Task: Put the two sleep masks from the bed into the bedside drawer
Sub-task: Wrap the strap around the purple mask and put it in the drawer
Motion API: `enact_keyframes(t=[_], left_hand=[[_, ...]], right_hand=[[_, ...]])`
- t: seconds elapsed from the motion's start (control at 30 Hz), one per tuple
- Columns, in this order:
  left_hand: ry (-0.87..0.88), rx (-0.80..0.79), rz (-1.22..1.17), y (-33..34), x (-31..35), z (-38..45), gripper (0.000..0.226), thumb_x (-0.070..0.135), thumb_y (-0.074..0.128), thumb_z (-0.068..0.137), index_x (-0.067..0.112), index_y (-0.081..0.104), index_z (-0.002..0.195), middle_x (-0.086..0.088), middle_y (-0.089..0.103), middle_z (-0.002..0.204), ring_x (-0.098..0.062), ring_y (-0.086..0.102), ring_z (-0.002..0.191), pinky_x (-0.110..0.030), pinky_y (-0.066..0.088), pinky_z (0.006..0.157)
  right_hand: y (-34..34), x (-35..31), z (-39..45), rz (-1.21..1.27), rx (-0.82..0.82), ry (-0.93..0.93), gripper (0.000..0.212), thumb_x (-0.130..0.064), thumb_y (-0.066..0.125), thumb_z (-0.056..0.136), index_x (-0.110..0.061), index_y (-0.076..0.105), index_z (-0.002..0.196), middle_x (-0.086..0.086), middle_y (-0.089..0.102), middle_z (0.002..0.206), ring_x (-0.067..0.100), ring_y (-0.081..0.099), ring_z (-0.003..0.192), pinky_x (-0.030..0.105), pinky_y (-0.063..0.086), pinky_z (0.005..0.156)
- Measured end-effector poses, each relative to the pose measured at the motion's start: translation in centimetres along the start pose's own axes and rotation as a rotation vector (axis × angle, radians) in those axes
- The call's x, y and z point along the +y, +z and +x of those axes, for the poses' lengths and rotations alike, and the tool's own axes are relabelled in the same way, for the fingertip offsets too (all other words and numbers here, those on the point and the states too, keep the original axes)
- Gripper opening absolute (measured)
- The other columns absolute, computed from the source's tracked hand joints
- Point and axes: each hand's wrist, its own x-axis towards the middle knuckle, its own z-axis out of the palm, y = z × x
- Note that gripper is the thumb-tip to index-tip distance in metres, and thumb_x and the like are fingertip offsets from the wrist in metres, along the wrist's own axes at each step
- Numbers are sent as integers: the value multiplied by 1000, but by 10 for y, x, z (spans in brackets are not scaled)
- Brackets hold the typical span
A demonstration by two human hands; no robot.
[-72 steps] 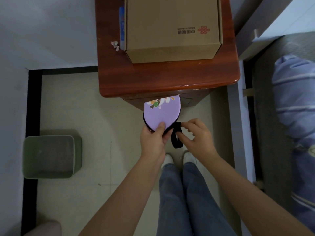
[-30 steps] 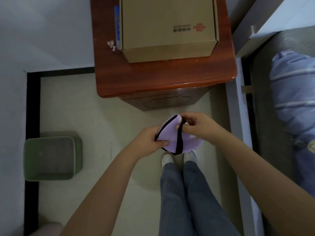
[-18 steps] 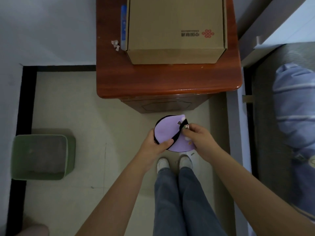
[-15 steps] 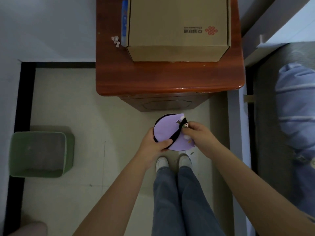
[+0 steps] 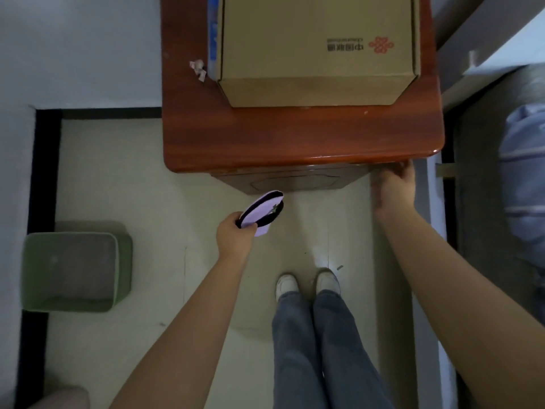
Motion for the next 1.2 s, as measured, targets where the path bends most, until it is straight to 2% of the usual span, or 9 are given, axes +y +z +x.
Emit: enact_keyframes(t=[0.1,0.2,0.27,0.37,0.5,0.6,0.8,0.97,1.2], left_hand=[[92,85,24,-8,7,28,20,-15,50,74,-1,64,78,-19,61,74,-28,54,71,-14,43,46],[150,157,115,-17,11,63,13,-13,50,76,-15,63,79,-40,58,104,-43,56,102,-20,43,88],[250,171,137,-19,14,74,14,-12,55,77,-17,65,84,-38,51,121,-39,49,117,-17,35,91],[363,198,78,-10,16,76,19,-12,59,77,-14,66,94,-32,47,127,-37,49,118,-24,36,98],[331,281,-48,-1,19,78,32,-15,53,79,-14,53,111,-28,38,133,-36,46,118,-26,32,108],[362,256,-25,-4,12,72,24,-20,47,78,-13,56,99,-27,36,135,-32,48,113,-18,38,101],[292,194,84,-16,-28,17,13,-21,51,75,-15,63,74,-32,36,135,-43,46,118,-31,40,100],[210,209,109,-11,-35,3,16,-19,48,77,-16,61,86,-22,46,123,-30,52,101,-18,35,81],[94,83,207,-11,-29,-23,15,-6,53,81,-8,64,92,-29,66,101,-29,59,83,-18,36,58]], right_hand=[[9,-8,8,50,13,-18,70,11,37,79,-22,23,139,13,49,134,19,53,97,37,43,98],[15,-6,14,51,76,-49,67,11,35,80,-19,24,139,4,58,116,13,51,85,25,52,84],[16,-3,14,-2,104,-84,67,9,35,81,-20,21,140,-4,56,105,8,52,79,11,49,66],[17,1,17,-60,131,-127,71,8,34,79,-21,14,141,7,46,133,17,49,111,26,40,96],[15,2,19,-67,154,-169,67,6,37,79,-20,22,138,10,47,134,21,46,118,28,33,97],[7,3,12,-91,165,-182,66,7,39,78,-22,26,136,9,48,133,20,45,117,30,33,97],[-29,32,-28,-129,143,-70,67,5,40,82,-23,19,139,6,47,124,16,44,109,30,35,89],[-34,36,-37,413,-54,245,74,11,35,81,-26,11,140,12,37,137,33,43,122,51,38,103],[-7,40,-55,236,-69,368,32,5,45,86,1,46,118,20,55,122,31,53,113,36,49,84]])
